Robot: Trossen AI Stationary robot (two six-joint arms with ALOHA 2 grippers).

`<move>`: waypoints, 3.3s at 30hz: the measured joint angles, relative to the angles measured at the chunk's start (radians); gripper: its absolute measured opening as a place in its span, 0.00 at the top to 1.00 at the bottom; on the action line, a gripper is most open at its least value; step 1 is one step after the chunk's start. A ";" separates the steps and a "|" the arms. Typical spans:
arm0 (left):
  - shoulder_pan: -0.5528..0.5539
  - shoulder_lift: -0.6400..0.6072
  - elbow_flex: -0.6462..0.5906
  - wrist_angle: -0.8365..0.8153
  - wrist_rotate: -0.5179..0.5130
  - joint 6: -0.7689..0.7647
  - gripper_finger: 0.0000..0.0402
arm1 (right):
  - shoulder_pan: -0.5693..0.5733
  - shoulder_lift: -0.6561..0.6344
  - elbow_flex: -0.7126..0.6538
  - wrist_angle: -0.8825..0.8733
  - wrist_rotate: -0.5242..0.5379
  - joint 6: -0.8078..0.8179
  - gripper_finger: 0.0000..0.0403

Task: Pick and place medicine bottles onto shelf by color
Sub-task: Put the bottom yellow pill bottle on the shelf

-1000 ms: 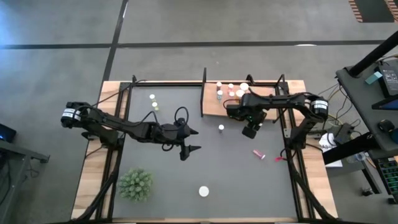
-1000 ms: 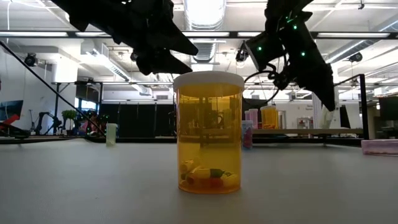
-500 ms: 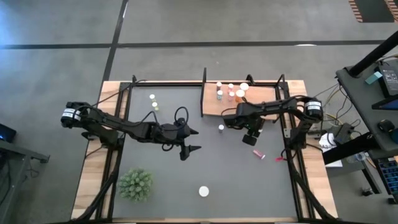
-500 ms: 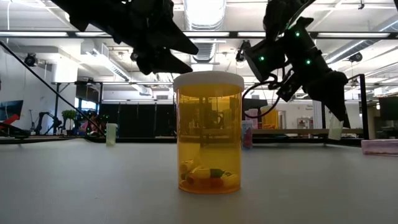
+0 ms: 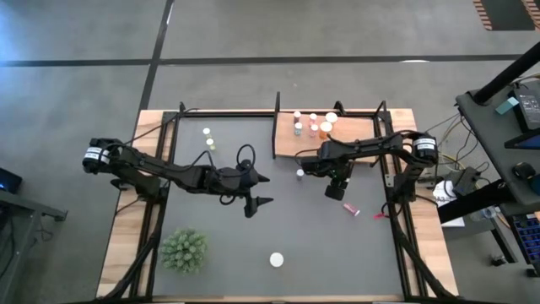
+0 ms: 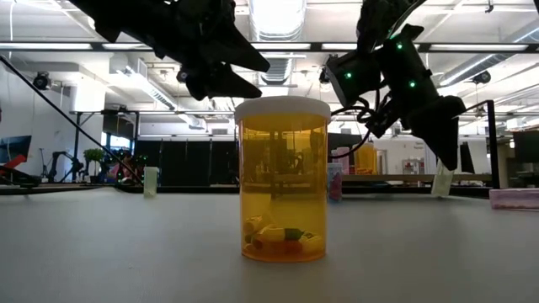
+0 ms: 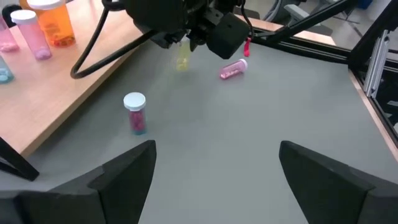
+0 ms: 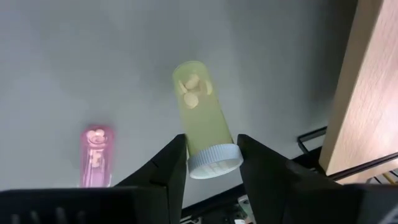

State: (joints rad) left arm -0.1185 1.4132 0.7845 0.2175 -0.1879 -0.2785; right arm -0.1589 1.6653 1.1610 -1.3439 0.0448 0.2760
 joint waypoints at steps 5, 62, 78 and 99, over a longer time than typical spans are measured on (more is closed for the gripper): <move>0.001 0.001 0.000 0.007 -0.001 0.005 0.19 | 0.000 0.000 -0.001 0.018 0.000 0.000 0.70; 0.001 0.002 0.000 0.011 -0.003 0.006 0.19 | 0.000 0.001 -0.002 0.182 0.000 -0.056 0.67; 0.002 0.002 -0.001 0.011 -0.003 0.031 0.19 | 0.000 -0.008 -0.004 0.210 0.008 -0.189 0.67; 0.002 0.002 0.000 0.015 -0.003 0.031 0.19 | 0.000 -0.201 -0.166 0.328 0.007 -0.209 0.72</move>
State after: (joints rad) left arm -0.1169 1.4151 0.7844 0.2325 -0.1913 -0.2470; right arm -0.1593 1.4644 0.9952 -1.0155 0.0520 0.0667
